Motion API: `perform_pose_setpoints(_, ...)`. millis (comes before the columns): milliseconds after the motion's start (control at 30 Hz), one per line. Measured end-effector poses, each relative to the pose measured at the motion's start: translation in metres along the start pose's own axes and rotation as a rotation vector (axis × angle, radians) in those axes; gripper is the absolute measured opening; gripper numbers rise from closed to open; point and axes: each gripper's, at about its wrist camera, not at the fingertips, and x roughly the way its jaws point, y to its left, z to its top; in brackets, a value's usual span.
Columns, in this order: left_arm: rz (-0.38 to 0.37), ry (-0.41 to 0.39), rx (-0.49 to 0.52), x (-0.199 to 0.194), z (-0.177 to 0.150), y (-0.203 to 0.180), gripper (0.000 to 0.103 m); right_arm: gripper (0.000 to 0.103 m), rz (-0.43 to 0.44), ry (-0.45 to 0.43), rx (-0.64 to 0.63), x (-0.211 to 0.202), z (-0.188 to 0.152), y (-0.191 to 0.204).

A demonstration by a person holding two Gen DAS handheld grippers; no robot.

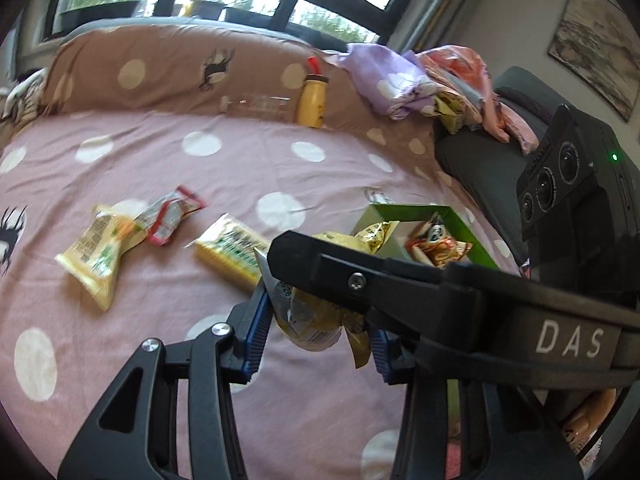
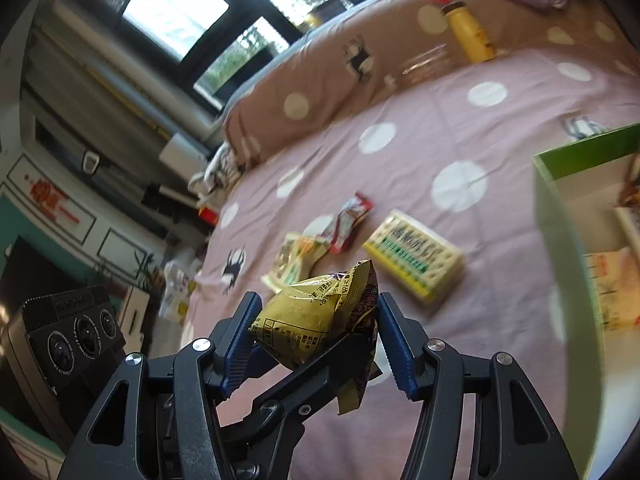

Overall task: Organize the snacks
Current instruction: 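Carry the yellow chip bag over the green box and lower it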

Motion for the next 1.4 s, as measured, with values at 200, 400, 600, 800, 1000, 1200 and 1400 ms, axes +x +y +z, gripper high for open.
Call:
perform_pose_setpoints(200, -0.077, 0.007, 0.097, 0.031, 0.017, -0.048, 0.042, 0.061, -0.043, -0.127, 0.094, -0.043, 0.015, -0.040)
perform_pose_setpoints(400, -0.160, 0.055, 0.179, 0.067, 0.026, -0.093, 0.041, 0.061, -0.101, -0.228, 0.214, -0.080, 0.017, -0.083)
perform_pose_setpoints(600, -0.204, 0.109, 0.230, 0.094, 0.028, -0.122, 0.041, 0.061, -0.138, -0.274, 0.306, -0.099, 0.016, -0.115)
perform_pose_setpoints(800, -0.221, 0.151, 0.255, 0.109, 0.027, -0.136, 0.041, 0.061, -0.154, -0.288, 0.366, -0.108, 0.015, -0.136)
perform_pose_setpoints(1000, -0.236, 0.202, 0.266, 0.123, 0.025, -0.144, 0.041, 0.061, -0.173, -0.289, 0.426, -0.110, 0.013, -0.152)
perform_pose_setpoints(1200, -0.228, 0.252, 0.270, 0.137, 0.023, -0.148, 0.041, 0.061, -0.172, -0.274, 0.484, -0.108, 0.010, -0.168)
perform_pose_setpoints(1400, -0.227, 0.286, 0.263, 0.147, 0.019, -0.151, 0.041, 0.061, -0.179, -0.261, 0.520, -0.107, 0.009, -0.179)
